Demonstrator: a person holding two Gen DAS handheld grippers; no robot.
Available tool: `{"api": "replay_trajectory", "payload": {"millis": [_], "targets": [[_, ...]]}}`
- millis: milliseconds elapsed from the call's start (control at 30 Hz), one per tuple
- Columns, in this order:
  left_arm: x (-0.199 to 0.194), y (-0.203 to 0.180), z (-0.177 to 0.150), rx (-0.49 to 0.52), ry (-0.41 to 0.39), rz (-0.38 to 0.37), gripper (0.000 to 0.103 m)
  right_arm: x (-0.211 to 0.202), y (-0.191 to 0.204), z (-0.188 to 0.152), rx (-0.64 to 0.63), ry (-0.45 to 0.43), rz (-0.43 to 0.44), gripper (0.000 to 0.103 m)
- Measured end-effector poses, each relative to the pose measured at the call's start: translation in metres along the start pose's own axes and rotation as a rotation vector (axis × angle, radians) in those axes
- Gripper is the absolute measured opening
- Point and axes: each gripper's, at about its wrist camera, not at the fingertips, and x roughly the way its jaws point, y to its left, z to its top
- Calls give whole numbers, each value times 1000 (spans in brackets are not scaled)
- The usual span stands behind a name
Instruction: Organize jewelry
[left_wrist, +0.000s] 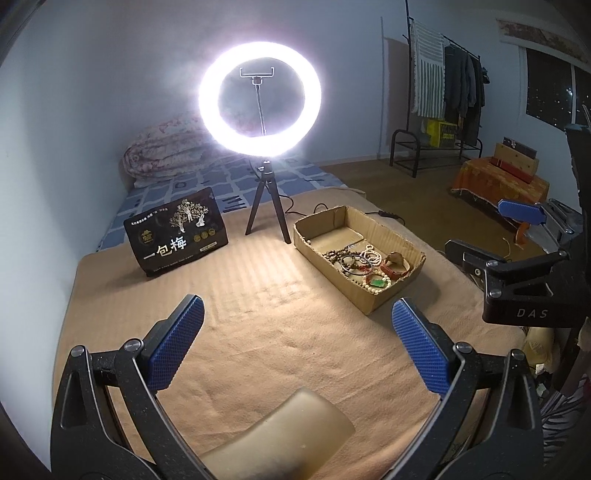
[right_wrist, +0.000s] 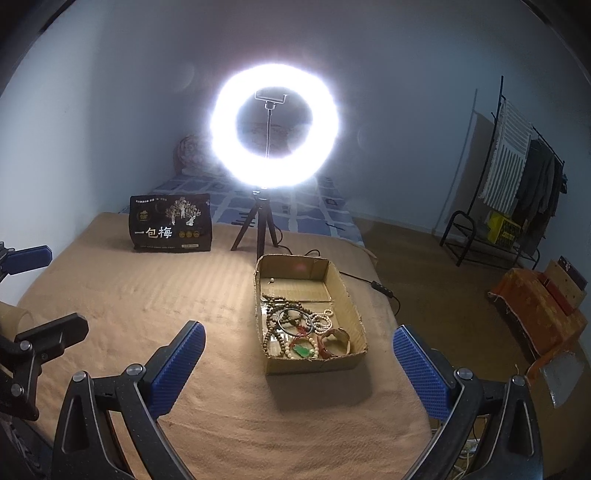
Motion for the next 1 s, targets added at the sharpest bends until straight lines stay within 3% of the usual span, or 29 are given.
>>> {"api": "replay_trajectory", "payload": {"millis": [1000], "targets": [[-3,3,1,-2,-21,20,103,4,1,-1,-6,23,-1,103]]}}
